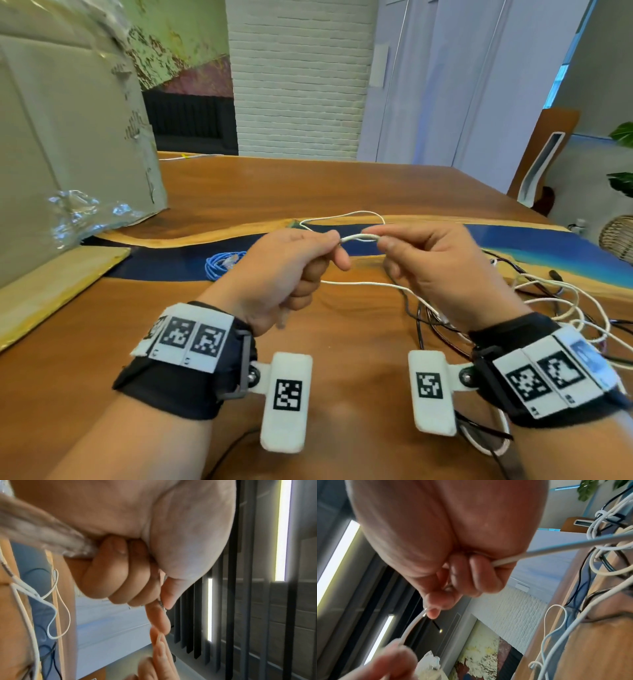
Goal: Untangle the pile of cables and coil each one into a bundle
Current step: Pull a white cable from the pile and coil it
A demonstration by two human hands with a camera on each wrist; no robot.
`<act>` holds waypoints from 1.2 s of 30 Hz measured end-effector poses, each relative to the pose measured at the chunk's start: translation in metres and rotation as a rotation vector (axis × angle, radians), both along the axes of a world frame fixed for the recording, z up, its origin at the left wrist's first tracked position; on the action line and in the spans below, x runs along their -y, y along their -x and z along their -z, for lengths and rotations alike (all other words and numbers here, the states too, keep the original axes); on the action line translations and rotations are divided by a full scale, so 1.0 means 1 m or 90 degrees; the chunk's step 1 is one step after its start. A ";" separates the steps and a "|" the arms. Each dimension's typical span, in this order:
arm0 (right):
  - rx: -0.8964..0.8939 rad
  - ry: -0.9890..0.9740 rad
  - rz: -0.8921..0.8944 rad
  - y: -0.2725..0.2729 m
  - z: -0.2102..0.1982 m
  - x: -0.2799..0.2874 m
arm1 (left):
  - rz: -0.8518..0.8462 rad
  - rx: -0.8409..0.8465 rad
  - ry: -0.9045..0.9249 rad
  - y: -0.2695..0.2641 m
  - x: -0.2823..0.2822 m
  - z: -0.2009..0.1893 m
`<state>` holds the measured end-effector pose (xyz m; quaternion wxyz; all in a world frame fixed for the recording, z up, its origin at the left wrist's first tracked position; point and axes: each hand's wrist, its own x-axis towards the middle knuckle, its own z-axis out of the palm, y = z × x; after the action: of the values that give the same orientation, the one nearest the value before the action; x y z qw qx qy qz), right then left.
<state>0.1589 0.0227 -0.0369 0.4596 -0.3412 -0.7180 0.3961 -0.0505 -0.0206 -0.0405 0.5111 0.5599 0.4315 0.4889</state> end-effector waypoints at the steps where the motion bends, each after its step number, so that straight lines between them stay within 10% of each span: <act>1: -0.027 -0.007 0.033 -0.004 -0.003 -0.001 | 0.006 -0.025 0.002 0.002 0.001 -0.001; 4: -0.060 -0.018 0.088 -0.015 -0.006 -0.005 | 0.035 -0.033 -0.004 -0.002 0.005 -0.003; 11: 0.223 0.012 -0.017 0.001 -0.001 0.003 | 0.009 0.529 -0.044 -0.005 0.001 -0.014; 15: 0.379 0.003 -0.110 0.020 0.010 0.011 | -0.070 0.624 -0.082 -0.003 -0.004 -0.008; 21: 0.394 -0.017 -0.162 0.033 0.009 0.022 | -0.100 0.515 -0.131 -0.009 -0.008 -0.001; 26: 0.293 -0.017 -0.134 0.016 -0.007 0.025 | -0.173 -0.020 -0.216 -0.005 -0.012 0.010; 30: 0.102 0.022 -0.084 -0.002 -0.014 0.015 | -0.072 -0.244 -0.100 -0.010 -0.008 0.015; 36: 0.100 0.010 0.040 -0.015 -0.012 0.001 | 0.097 -0.048 -0.008 -0.011 -0.004 0.014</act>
<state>0.1739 0.0213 -0.0247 0.4111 -0.3972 -0.7379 0.3588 -0.0391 -0.0164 -0.0542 0.5270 0.6122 0.4033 0.4300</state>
